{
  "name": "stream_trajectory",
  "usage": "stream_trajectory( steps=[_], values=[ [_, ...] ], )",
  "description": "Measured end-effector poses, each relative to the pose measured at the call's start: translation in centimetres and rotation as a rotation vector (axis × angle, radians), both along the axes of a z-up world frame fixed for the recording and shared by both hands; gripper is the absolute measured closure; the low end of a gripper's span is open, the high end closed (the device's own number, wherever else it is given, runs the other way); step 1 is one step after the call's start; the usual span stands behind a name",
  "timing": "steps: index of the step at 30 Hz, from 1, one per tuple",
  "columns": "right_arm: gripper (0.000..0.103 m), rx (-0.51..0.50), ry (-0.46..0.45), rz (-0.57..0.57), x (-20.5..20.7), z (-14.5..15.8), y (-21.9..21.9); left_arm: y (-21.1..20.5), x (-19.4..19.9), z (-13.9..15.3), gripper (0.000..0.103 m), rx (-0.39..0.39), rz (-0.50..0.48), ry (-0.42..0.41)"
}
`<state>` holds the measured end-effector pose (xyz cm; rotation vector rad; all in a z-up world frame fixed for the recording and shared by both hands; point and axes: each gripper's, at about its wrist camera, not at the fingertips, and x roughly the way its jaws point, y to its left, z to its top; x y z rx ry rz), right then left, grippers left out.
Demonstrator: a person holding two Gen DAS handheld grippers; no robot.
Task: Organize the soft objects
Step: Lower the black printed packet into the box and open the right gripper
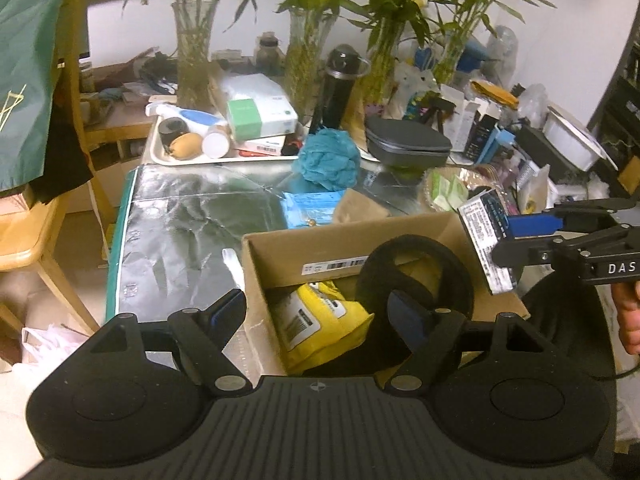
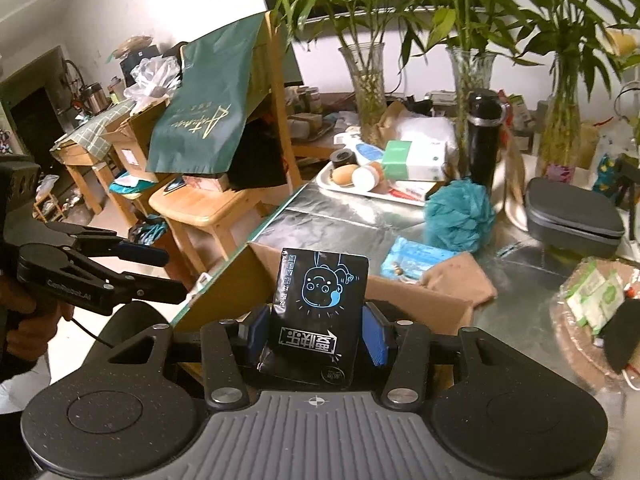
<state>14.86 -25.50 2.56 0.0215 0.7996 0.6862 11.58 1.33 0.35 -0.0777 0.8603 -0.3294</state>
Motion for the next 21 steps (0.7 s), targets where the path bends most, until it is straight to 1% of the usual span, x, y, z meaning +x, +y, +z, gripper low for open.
stream_trajectory(
  steps=[6,8,10,11,12,15,18,21],
  values=[
    [0.05,-0.012,0.02,0.033,0.3,-0.4,1.9,1.0,-0.4,-0.4,0.025,-0.009,0.029,-0.006],
    [0.048,-0.033,0.044,0.059,0.5,-1.0,2.8,1.3,-0.5,-0.5,0.025,-0.009,0.036,-0.009],
    [0.037,-0.07,0.048,0.077,0.7,-1.6,3.7,1.5,-0.7,-0.5,0.025,0.001,0.043,-0.021],
    [0.028,-0.088,0.036,0.076,0.6,-1.8,4.0,1.5,-0.8,-0.5,0.025,0.007,0.046,-0.029],
    [0.02,-0.099,0.027,0.075,0.6,-2.0,4.2,1.6,-0.9,-0.5,0.025,0.012,0.049,-0.036],
    [0.012,-0.094,0.024,0.062,0.7,-2.2,4.3,1.7,-1.0,-0.5,0.025,0.016,0.046,-0.049],
    [0.006,-0.089,0.022,0.04,0.9,-2.2,4.0,1.9,-1.1,-0.6,0.025,0.018,0.044,-0.058],
    [0.003,-0.09,0.009,0.021,1.1,-2.1,3.7,1.8,-1.2,-0.7,0.025,0.025,0.042,-0.071]
  ],
)
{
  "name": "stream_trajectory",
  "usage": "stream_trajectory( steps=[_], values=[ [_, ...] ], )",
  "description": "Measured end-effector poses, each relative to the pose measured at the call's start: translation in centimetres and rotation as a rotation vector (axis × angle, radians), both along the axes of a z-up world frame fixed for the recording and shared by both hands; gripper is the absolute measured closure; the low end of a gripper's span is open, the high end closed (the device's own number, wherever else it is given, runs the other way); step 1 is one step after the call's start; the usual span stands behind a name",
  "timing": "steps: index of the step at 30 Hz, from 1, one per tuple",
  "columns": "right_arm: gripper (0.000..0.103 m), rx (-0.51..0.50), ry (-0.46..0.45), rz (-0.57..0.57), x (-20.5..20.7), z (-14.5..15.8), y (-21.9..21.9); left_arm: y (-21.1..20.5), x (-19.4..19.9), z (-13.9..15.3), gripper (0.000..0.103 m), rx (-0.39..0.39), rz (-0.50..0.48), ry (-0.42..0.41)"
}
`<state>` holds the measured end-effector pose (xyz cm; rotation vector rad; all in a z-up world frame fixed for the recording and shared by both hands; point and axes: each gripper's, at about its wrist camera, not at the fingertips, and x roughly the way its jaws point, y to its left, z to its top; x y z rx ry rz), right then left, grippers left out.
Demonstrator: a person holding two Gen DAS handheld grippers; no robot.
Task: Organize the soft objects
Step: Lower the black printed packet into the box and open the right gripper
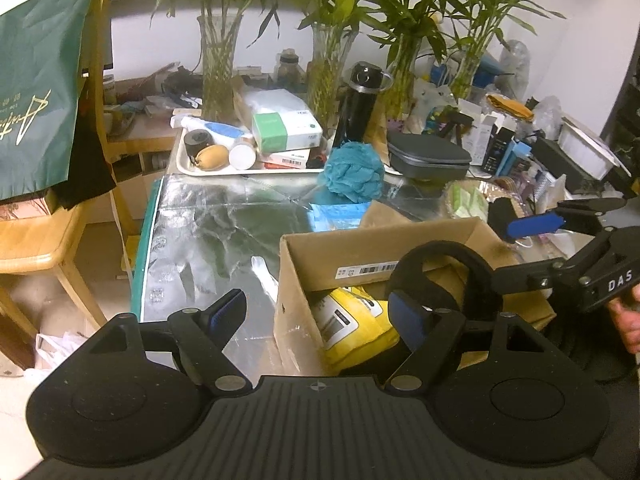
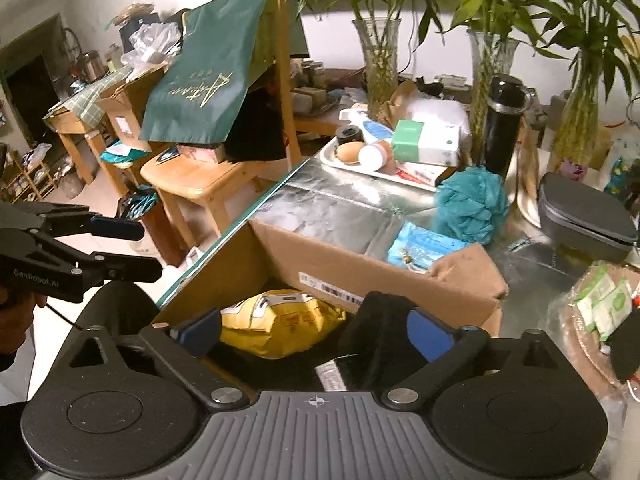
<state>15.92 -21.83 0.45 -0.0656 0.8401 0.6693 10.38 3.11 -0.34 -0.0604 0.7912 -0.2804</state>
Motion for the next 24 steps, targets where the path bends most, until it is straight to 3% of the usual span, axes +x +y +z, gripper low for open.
stream_trajectory(
  steps=[24],
  values=[
    [0.0,0.017,-0.015,-0.16,2.1,-0.9,-4.4,-0.9,1.3,-0.1,0.025,-0.007,-0.005,-0.045]
  ],
)
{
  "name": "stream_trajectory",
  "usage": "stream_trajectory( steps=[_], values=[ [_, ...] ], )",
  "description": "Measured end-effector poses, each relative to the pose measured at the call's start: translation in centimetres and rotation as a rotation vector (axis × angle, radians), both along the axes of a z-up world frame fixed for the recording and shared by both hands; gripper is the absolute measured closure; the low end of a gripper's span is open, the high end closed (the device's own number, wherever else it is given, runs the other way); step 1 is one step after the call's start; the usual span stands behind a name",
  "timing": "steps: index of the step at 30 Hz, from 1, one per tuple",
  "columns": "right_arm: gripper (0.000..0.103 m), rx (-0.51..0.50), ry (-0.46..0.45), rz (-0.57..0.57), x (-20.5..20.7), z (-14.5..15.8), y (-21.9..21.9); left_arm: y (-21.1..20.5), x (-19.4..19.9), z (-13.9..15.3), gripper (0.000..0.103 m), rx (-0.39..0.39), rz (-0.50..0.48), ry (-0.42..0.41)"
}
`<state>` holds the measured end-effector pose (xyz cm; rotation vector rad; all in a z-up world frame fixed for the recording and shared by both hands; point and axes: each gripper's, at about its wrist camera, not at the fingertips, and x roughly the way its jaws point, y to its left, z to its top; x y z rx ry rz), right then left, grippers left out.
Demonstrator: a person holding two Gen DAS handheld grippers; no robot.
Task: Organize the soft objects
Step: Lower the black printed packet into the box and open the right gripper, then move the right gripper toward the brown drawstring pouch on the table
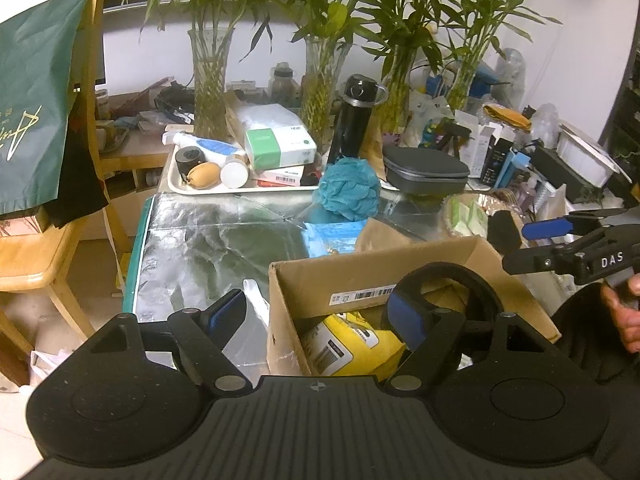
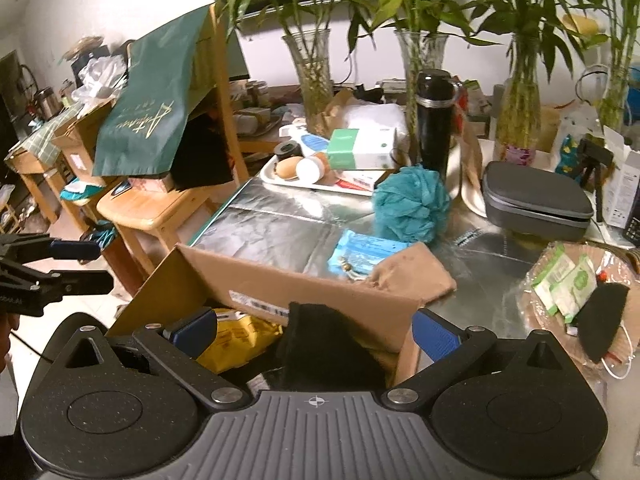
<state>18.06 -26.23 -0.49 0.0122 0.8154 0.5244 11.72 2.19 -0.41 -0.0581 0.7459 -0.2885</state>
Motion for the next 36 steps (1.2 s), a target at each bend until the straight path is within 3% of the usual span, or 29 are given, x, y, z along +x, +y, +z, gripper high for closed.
stream_trajectory(
  steps=[18,36],
  values=[
    [0.0,-0.027,-0.04,-0.115,3.8,-1.5,-1.8,0.9,2.7,-0.6,0.025,-0.031,0.021,0.0],
    [0.0,0.019,-0.021,-0.205,11.9,-5.8,-3.6,1.9,6.3,-2.4,0.025,-0.093,0.023,0.008]
  ],
)
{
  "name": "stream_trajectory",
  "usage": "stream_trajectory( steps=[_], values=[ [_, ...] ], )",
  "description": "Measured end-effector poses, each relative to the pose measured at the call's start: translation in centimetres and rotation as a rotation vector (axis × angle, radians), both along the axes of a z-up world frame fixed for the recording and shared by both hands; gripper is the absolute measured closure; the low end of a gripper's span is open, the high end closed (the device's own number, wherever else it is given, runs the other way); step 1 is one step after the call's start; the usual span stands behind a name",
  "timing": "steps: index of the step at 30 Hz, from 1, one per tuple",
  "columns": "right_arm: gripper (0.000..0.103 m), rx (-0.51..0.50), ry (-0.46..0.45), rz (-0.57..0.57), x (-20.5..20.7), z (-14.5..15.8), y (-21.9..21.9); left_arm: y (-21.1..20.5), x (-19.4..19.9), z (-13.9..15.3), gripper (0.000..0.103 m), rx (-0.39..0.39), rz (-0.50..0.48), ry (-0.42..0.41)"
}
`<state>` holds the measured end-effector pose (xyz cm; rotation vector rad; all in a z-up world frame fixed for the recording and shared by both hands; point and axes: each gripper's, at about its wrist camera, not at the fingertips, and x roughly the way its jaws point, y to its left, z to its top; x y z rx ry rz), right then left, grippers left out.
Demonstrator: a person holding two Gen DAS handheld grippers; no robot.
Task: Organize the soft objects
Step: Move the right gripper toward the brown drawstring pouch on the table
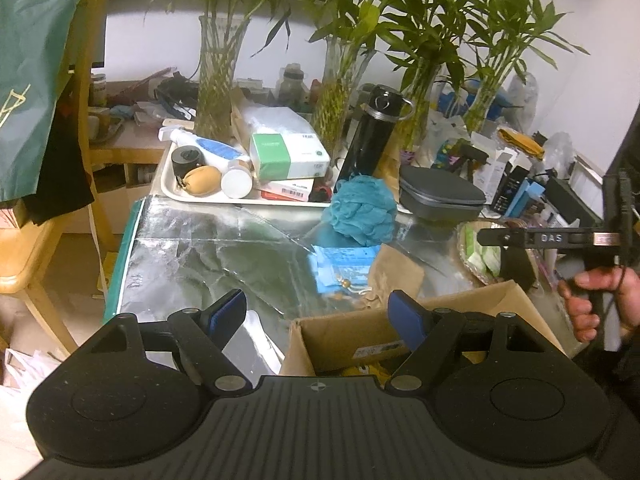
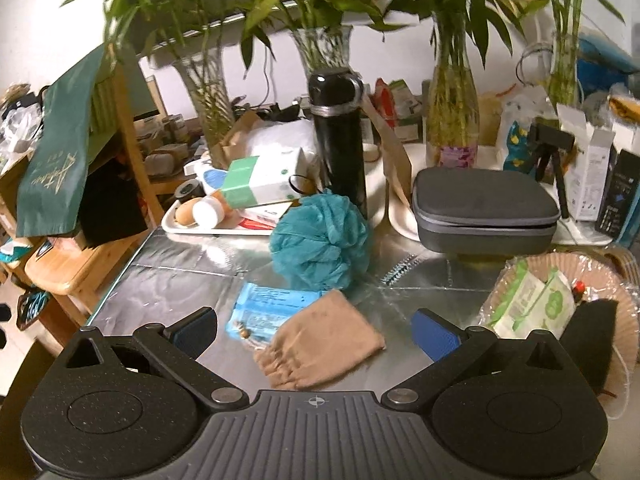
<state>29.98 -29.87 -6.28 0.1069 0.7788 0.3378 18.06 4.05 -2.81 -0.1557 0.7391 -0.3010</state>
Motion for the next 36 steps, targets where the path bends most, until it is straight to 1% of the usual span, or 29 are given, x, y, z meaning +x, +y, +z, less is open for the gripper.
stream_trajectory(
  steps=[3,9,13,19,27,28,30,36],
  values=[
    [0.0,0.017,0.019,0.017,1.6,-0.7,-0.1,0.1,0.7,-0.2,0.025,-0.01,-0.003,0.002],
    [0.0,0.007,0.036,0.084,4.1,-2.0,0.5,0.1,1.8,-0.2,0.025,-0.014,-0.014,-0.005],
    [0.0,-0.028,0.038,0.125,5.1,-3.2,1.0,0.1,2.4,-0.3,0.025,-0.014,-0.016,-0.005],
    [0.0,-0.039,0.085,0.189,6.6,-5.2,1.6,0.5,3.9,-0.7,0.025,-0.034,-0.015,0.009],
    [0.001,-0.115,0.107,0.259,8.1,-8.1,2.7,0.9,5.5,-1.0,0.025,-0.045,-0.008,0.008],
    [0.001,-0.126,0.113,0.264,8.4,-8.5,2.8,0.9,5.7,-1.0,0.025,-0.047,-0.004,0.008],
    [0.008,-0.144,0.131,0.272,9.0,-9.5,2.9,1.0,6.1,-1.1,0.025,-0.051,0.0,0.009],
    [0.011,-0.157,0.172,0.274,10.6,-12.0,2.9,1.0,7.0,-1.4,0.025,-0.052,0.004,0.01]
  ],
)
